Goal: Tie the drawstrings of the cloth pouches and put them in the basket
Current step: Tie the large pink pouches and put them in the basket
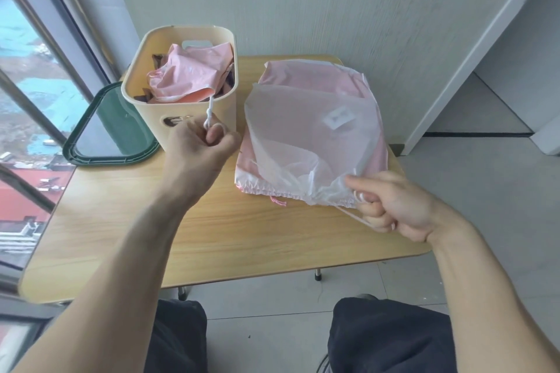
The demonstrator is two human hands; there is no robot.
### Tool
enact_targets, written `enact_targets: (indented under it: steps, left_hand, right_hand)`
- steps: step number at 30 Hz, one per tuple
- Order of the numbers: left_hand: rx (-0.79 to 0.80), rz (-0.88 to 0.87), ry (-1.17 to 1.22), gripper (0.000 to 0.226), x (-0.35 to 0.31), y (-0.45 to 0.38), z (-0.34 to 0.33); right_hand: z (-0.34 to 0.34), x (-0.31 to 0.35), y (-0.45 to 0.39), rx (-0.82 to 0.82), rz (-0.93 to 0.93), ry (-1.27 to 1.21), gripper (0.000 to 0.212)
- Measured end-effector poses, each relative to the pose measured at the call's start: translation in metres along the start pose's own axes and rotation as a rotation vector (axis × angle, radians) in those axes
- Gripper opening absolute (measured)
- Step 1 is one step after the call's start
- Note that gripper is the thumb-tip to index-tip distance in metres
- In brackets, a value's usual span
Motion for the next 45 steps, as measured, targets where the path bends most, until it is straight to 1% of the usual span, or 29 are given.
enact_targets:
  steps: [1,3,4,6,8,10,11,13,15,16,17,19,20,21,22,24,25,26,28,31,32,34,36,37,39,40,42,44,45]
  left_hand:
    - [0.02,-0.016,0.043,0.042,-0.005,0.002,-0.005]
    - [0.092,-0.064,0.144,0.029,-0.013,0.005,-0.015]
    - [0.161,-0.098,0.198,0.022,-0.017,0.007,-0.022]
    - [0.316,-0.15,0.282,0.019,-0.017,0.009,-0.036]
    - [0.405,-0.142,0.197,0.016,-0.008,0.01,-0.048]
    - [0.448,-0.126,0.011,0.012,0.005,0.01,-0.055]
    - [0.477,-0.127,-0.092,0.01,0.012,0.009,-0.056]
    - [0.586,-0.121,-0.294,0.011,0.019,0.01,-0.06]
    - [0.693,-0.087,-0.446,0.018,0.021,0.014,-0.064]
    - [0.733,-0.069,-0.487,0.019,0.02,0.017,-0.066]
    - [0.763,-0.056,-0.518,0.016,0.02,0.019,-0.068]
    - [0.797,-0.005,-0.541,0.006,0.017,0.02,-0.069]
    - [0.8,0.034,-0.535,0.01,0.016,0.02,-0.068]
    - [0.806,0.077,-0.514,0.016,0.015,0.019,-0.066]
    - [0.809,0.122,-0.477,0.019,0.015,0.018,-0.065]
    - [0.789,0.192,-0.389,0.017,0.014,0.019,-0.062]
    - [0.759,0.209,-0.363,0.015,0.014,0.019,-0.061]
    - [0.716,0.214,-0.347,0.015,0.016,0.019,-0.06]
    - [0.585,0.243,-0.29,0.017,0.017,0.017,-0.06]
    - [0.364,0.348,-0.119,0.016,0.016,0.015,-0.056]
    - [0.322,0.341,-0.117,0.014,0.016,0.015,-0.055]
    - [0.271,0.285,-0.227,0.019,0.017,0.013,-0.052]
    - [0.259,0.212,-0.377,0.027,0.019,0.011,-0.05]
    - [0.264,0.185,-0.419,0.026,0.019,0.011,-0.048]
    - [0.265,0.124,-0.44,0.021,0.017,0.009,-0.045]
    - [0.259,0.089,-0.439,0.022,0.016,0.009,-0.043]
    - [0.315,0.051,-0.407,0.031,0.016,0.007,-0.039]
    - [0.401,0.087,-0.319,0.041,0.016,0.004,-0.033]
    - [0.399,0.087,-0.289,0.043,0.016,0.003,-0.03]
  right_hand:
    - [-0.006,0.002,0.001,0.036,0.01,0.084,0.053]
    - [-0.017,0.005,0.0,0.122,0.036,0.191,0.053]
    - [-0.022,0.005,-0.001,0.158,0.045,0.226,0.054]
    - [-0.029,0.005,-0.004,0.203,0.052,0.285,0.054]
    - [-0.029,0.003,-0.006,0.211,0.038,0.325,0.051]
    - [-0.022,0.002,-0.006,0.241,0.021,0.337,0.05]
    - [-0.018,0.003,-0.005,0.288,0.022,0.309,0.049]
    - [-0.009,0.007,0.001,0.454,0.069,0.133,0.045]
    - [-0.003,0.015,0.003,0.612,0.219,-0.16,0.039]
    - [-0.002,0.019,0.001,0.618,0.306,-0.312,0.037]
    - [-0.003,0.023,-0.003,0.566,0.37,-0.446,0.036]
    - [-0.004,0.03,-0.018,0.318,0.409,-0.621,0.036]
    - [-0.004,0.031,-0.03,0.187,0.412,-0.631,0.037]
    - [-0.004,0.03,-0.042,0.07,0.414,-0.565,0.037]
    - [-0.004,0.027,-0.053,-0.051,0.412,-0.403,0.039]
    - [-0.003,0.016,-0.072,-0.272,0.375,0.061,0.044]
    - [-0.002,0.011,-0.079,-0.338,0.338,0.26,0.043]
    - [-0.001,0.007,-0.083,-0.369,0.298,0.387,0.04]
    - [-0.002,0.005,-0.084,-0.367,0.296,0.501,0.038]
    - [-0.003,0.009,-0.077,-0.445,0.487,0.582,0.029]
    - [-0.003,0.012,-0.071,-0.478,0.542,0.612,0.031]
    - [0.002,0.012,-0.064,-0.489,0.573,0.656,0.037]
    - [0.005,0.01,-0.059,-0.491,0.569,0.667,0.038]
    - [0.005,0.01,-0.055,-0.505,0.586,0.662,0.035]
    - [-0.003,0.011,-0.044,-0.506,0.639,0.617,0.02]
    - [-0.009,0.011,-0.037,-0.472,0.646,0.585,0.02]
    - [-0.02,0.009,-0.025,-0.38,0.614,0.588,0.036]
    - [-0.031,0.004,-0.019,-0.31,0.544,0.674,0.051]
    - [-0.034,0.001,-0.019,-0.294,0.51,0.711,0.056]
Point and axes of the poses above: each hand's wrist, its own y-axis away from the middle knuckle, its own z-axis out of the back of the hand, x = y × z, the point moved 1 cm from there along -y, towards the middle knuckle
